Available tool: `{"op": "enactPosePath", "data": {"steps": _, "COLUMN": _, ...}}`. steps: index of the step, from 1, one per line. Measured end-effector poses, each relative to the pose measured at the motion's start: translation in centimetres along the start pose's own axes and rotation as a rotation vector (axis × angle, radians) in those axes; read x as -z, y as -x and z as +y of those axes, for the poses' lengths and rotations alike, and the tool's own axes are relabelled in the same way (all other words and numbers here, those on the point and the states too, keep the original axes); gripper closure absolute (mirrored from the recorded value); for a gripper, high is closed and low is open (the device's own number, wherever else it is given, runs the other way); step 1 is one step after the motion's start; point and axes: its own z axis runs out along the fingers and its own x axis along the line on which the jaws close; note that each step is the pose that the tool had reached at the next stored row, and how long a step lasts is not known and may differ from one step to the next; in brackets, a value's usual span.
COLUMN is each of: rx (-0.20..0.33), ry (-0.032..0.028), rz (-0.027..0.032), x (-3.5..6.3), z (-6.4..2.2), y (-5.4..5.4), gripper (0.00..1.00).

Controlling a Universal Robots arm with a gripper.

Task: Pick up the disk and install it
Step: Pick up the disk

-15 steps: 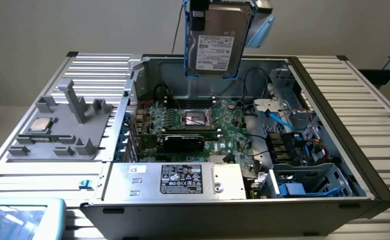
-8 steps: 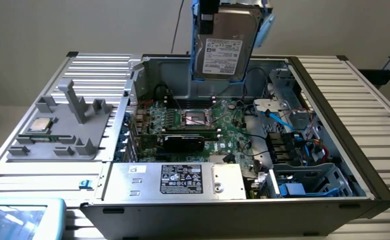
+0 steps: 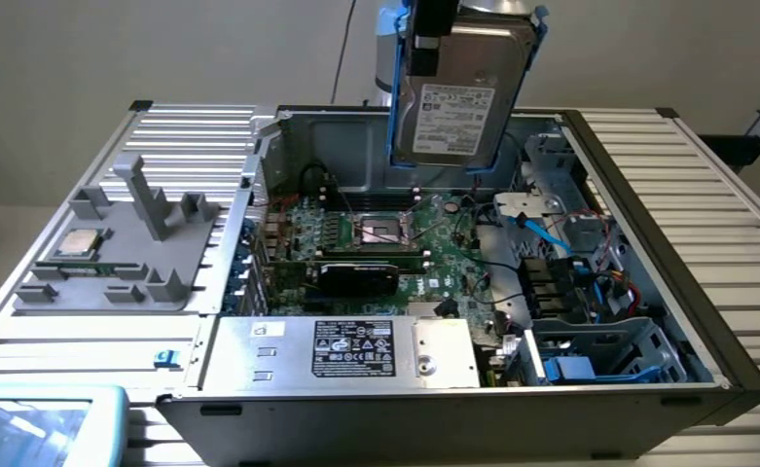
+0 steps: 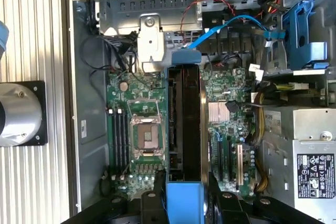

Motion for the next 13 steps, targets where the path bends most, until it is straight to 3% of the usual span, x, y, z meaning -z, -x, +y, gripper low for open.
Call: {"op": "enactPosePath", "data": {"steps": 13, "rx": 0.000, "ry": 0.0002, "rz": -0.0040, "x": 0.31, "z": 2.72, "y": 2.8, "gripper": 0.63}}
